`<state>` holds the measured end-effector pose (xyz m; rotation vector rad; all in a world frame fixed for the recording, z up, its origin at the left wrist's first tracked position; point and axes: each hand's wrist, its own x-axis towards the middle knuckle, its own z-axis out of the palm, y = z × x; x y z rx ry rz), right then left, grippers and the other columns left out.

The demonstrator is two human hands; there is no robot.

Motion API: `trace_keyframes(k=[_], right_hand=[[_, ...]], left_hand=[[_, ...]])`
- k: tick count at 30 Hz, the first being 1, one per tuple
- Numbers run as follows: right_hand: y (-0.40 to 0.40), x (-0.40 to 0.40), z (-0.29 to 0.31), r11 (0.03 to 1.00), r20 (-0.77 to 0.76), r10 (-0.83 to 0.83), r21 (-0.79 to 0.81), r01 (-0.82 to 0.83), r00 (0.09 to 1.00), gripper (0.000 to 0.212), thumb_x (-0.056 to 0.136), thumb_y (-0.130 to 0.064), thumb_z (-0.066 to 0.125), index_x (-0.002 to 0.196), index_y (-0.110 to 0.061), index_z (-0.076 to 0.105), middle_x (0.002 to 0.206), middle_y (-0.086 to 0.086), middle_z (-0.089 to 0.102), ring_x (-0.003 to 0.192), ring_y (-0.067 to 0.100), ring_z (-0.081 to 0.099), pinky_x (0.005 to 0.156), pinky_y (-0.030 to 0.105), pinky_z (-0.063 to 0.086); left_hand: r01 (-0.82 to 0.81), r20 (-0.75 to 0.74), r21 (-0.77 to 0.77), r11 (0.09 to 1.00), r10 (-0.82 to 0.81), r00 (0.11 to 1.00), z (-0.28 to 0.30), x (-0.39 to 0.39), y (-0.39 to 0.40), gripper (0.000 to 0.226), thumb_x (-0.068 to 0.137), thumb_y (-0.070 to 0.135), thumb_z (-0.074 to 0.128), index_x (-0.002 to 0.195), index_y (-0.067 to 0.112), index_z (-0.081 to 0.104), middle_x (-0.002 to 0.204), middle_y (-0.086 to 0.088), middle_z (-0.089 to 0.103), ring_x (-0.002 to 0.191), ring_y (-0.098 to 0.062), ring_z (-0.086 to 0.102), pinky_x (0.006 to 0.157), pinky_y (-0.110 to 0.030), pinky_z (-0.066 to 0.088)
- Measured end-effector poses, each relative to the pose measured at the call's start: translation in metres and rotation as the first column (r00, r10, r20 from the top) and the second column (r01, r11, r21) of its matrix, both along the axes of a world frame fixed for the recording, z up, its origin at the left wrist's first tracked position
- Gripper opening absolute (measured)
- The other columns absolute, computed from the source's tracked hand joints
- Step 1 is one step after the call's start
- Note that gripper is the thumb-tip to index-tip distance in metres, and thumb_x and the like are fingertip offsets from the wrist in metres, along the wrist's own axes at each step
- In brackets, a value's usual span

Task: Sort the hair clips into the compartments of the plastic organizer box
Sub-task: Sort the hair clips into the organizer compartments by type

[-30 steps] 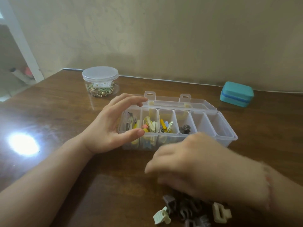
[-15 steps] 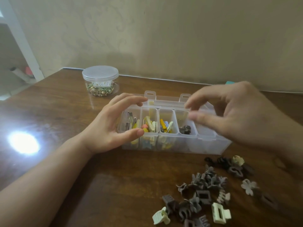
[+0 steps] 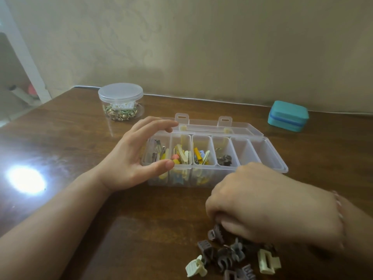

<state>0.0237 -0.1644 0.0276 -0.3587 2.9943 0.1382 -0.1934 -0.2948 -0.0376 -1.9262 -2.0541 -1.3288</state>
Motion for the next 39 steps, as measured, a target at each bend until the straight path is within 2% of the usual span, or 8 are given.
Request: trace_keyframes(k=[14,18,21,25,28,33,36,39], right_hand=[[0.008,0.001,0.002,0.993,0.022,0.064,-0.1,-0.062,0.998,0.02,0.089,-0.05,0.054,0.106,-0.039,0.055,0.103,-0.018,0.059,0.093,0.0,0.052,0.074,0.028,0.046],[0.03,-0.004,0.019,0.942,-0.254,-0.145,-0.332,0.055,0.956,0.024,0.083,-0.055,0.054,0.1,-0.04,0.061,0.088,-0.025,0.062,0.075,-0.008,0.056,0.058,0.011,0.038],[0.048,-0.01,0.018,0.845,-0.498,-0.394,-0.527,0.092,0.772,0.015,0.083,-0.044,0.065,0.096,-0.036,0.067,0.088,-0.023,0.067,0.059,0.01,0.06,0.051,0.014,0.041],[0.062,-0.019,0.004,0.827,-0.469,-0.51,-0.498,0.261,0.721,0.027,0.087,-0.041,0.063,0.112,-0.032,0.067,0.096,-0.018,0.069,0.062,-0.017,0.05,0.064,0.018,0.038],[0.062,-0.013,0.014,0.809,-0.496,-0.523,-0.545,0.221,0.693,0.022,0.087,-0.037,0.063,0.107,-0.032,0.069,0.09,-0.021,0.068,0.055,0.0,0.057,0.056,0.015,0.041],[0.028,0.003,0.027,0.92,-0.153,-0.119,-0.389,0.051,0.981,0.03,0.082,-0.052,0.06,0.111,-0.042,0.062,0.09,-0.024,0.066,0.068,-0.012,0.058,0.054,0.005,0.04],[0.007,0.007,0.017,0.976,0.079,0.051,-0.214,-0.034,0.996,0.042,0.082,-0.067,0.053,0.119,-0.047,0.05,0.101,-0.025,0.062,0.092,-0.007,0.057,0.072,0.018,0.048],[-0.006,0.005,0.005,0.976,0.056,0.127,-0.183,-0.115,0.99,0.033,0.086,-0.064,0.051,0.112,-0.043,0.052,0.101,-0.019,0.062,0.09,0.002,0.056,0.068,0.024,0.044]], left_hand=[[-0.007,-0.02,0.006,1.0,0.008,1.0,0.001,0.001,0.001,0.067,0.08,0.049,0.064,0.137,0.015,0.053,0.126,0.0,0.057,0.126,-0.022,0.051,0.105,-0.026,0.037],[-0.005,-0.013,0.008,1.0,0.005,1.0,0.001,0.002,0.0,0.067,0.08,0.049,0.064,0.137,0.014,0.053,0.126,-0.001,0.057,0.126,-0.022,0.051,0.105,-0.029,0.038],[-0.003,0.006,0.001,1.0,0.003,1.0,0.001,0.001,0.0,0.067,0.08,0.049,0.064,0.137,0.016,0.053,0.126,0.0,0.057,0.127,-0.022,0.05,0.105,-0.03,0.039],[-0.001,0.0,0.005,1.0,0.001,1.0,0.001,0.001,0.0,0.066,0.081,0.049,0.064,0.138,0.018,0.053,0.126,0.001,0.057,0.127,-0.023,0.051,0.106,-0.03,0.039],[-0.006,-0.003,0.0,1.0,0.006,1.0,0.0,0.0,0.0,0.067,0.081,0.05,0.064,0.138,0.017,0.053,0.126,0.0,0.057,0.127,-0.023,0.051,0.106,-0.029,0.038],[-0.005,-0.013,0.004,1.0,0.005,1.0,0.0,-0.001,0.001,0.067,0.081,0.049,0.064,0.137,0.015,0.053,0.125,0.0,0.057,0.126,-0.022,0.051,0.105,-0.03,0.038],[-0.004,-0.016,0.008,1.0,0.004,1.0,0.0,0.0,0.002,0.066,0.081,0.049,0.064,0.137,0.015,0.054,0.125,0.0,0.058,0.125,-0.023,0.051,0.105,-0.03,0.038],[-0.003,-0.016,0.007,1.0,0.004,1.0,0.0,0.0,0.001,0.066,0.081,0.049,0.064,0.137,0.015,0.054,0.124,0.0,0.057,0.125,-0.022,0.052,0.105,-0.029,0.038]])
